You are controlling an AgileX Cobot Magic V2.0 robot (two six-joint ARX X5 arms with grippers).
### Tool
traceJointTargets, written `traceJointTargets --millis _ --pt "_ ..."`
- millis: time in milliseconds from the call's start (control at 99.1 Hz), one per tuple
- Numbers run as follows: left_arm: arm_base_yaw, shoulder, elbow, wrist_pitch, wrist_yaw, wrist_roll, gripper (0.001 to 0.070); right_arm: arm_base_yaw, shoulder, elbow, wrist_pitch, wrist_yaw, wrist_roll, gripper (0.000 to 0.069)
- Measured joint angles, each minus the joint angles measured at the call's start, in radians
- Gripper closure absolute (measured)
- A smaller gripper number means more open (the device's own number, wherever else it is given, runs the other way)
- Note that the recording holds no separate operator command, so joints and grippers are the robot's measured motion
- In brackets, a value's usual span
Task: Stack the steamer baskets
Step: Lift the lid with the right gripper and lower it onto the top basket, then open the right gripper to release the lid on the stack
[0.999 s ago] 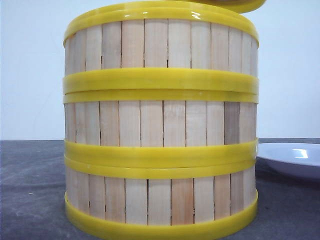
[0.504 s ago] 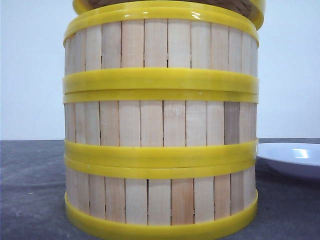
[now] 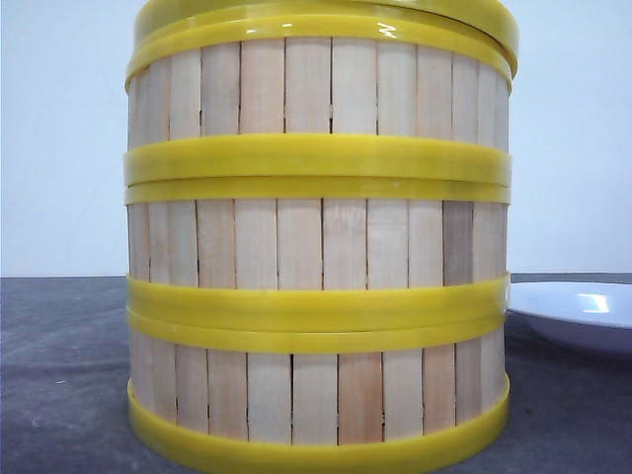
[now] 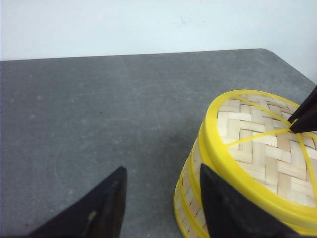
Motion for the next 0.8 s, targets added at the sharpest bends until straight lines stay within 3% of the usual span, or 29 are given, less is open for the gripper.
traceJointTargets --millis 797 --pt "0.0 0.0 0.0 -0.003 0.0 0.023 0.0434 0.016 0.024 0.0 0.005 0.003 -0.016 0.0634"
